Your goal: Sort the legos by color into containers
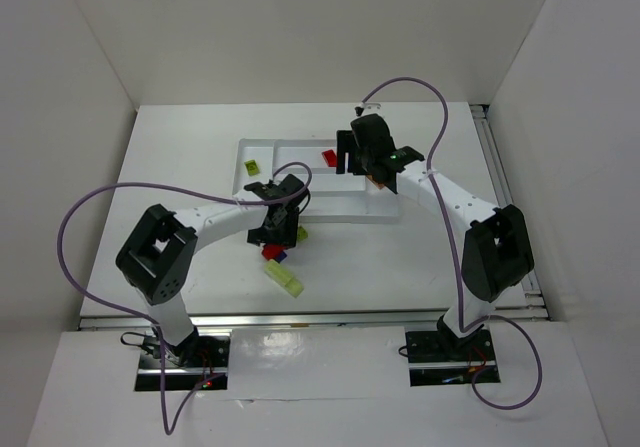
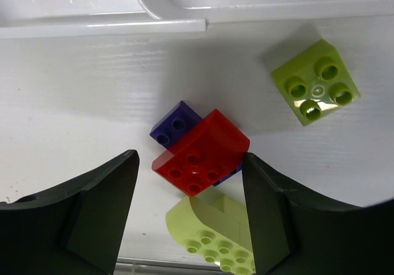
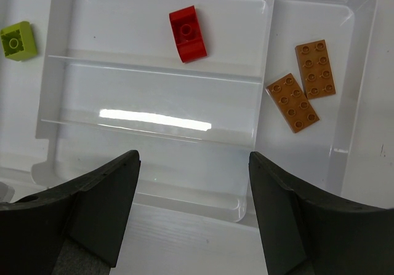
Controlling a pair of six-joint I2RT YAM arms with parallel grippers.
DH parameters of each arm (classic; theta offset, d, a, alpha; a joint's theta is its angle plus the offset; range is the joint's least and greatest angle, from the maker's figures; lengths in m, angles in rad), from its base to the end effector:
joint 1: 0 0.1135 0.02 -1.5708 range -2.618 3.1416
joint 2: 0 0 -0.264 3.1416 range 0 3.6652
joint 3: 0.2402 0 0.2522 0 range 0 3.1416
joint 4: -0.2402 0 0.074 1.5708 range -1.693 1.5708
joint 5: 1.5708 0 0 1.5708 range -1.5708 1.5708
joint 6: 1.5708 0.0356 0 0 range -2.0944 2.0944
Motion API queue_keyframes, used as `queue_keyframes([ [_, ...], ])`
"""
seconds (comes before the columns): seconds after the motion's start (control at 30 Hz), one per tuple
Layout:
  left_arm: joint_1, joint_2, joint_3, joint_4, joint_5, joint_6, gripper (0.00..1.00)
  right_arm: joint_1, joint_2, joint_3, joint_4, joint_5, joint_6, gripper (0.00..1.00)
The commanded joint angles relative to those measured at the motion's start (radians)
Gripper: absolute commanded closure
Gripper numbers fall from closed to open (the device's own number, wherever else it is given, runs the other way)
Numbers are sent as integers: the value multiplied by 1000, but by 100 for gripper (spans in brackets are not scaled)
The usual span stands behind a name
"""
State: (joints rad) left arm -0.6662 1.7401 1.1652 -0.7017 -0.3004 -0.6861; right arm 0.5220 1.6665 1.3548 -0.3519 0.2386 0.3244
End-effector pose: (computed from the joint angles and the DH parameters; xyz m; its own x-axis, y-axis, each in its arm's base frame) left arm 0.2691 -0.1981 0.1875 -0.9134 -0.0517 -0.4038 -0.0721 0.9968 0.0354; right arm 0.3356 0.1833 0.2914 -0.6091 0.0070 -0.7931 -0.1360 0.9842 0.1131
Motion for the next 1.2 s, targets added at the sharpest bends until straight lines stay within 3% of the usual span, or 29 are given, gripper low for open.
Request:
queue_keyframes([
  [0.0,0,18,8,17,-46,-1,22,10,-31,-2,5,1,8,21],
  [0.33,25,18,-22,103,60,13,34,10,-22,27,-5,1,18,21],
  [0.43,25,7,-22,103,60,23,49,10,-22,27,-6,1,18,21],
  [0.57,25,-2,-3,85,50,23,54,10,-22,18,-6,1,18,21],
  [0.6,25,-2,-2,85,41,23,54,10,-22,18,-6,1,18,21],
  [0.7,25,-2,19,55,32,34,36,10,-22,18,-15,1,18,21],
  [0.73,25,-2,19,45,32,34,24,10,-22,18,-15,1,18,21],
  [0.8,25,-26,19,45,32,34,19,10,-22,18,-15,1,18,21],
  [0.9,25,-57,7,35,58,34,18,10,-22,18,-15,1,18,21],
  [1.0,25,-57,-16,25,70,34,27,10,-22,18,-15,1,18,21],
  [1.17,25,-76,-47,34,121,34,32,10,-13,18,-15,-9,18,21],
])
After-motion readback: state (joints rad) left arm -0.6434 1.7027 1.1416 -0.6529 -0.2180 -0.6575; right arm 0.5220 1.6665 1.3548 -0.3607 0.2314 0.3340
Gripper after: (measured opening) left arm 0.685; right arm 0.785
